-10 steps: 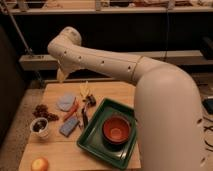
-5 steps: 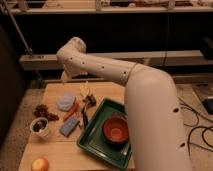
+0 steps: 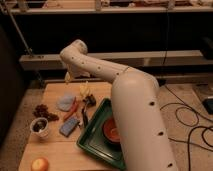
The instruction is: Place banana in tray
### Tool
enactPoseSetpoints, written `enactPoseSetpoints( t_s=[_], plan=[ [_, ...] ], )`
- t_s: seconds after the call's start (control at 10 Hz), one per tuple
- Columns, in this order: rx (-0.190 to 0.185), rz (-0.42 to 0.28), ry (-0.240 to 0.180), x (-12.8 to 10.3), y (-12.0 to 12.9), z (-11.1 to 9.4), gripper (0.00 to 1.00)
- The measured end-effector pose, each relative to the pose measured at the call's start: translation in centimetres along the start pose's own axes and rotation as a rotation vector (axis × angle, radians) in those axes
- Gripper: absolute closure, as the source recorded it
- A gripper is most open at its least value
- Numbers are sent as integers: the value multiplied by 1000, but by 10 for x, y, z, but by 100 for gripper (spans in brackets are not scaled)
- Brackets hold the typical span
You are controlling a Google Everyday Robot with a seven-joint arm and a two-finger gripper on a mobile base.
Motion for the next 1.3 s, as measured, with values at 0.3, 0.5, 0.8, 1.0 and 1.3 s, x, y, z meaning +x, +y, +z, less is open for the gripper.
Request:
enactPoseSetpoints(
  t_s=[0.3, 0.5, 0.8, 1.0, 1.3],
  plan=[
    [98, 13, -40, -3, 3, 29, 20],
    [80, 3, -87, -1, -1, 37, 20],
    [39, 35, -158, -7, 12, 60, 20],
    [42, 59, -188, -16, 14, 80, 20],
    [46, 87, -232, -34, 19, 99, 20]
  ],
)
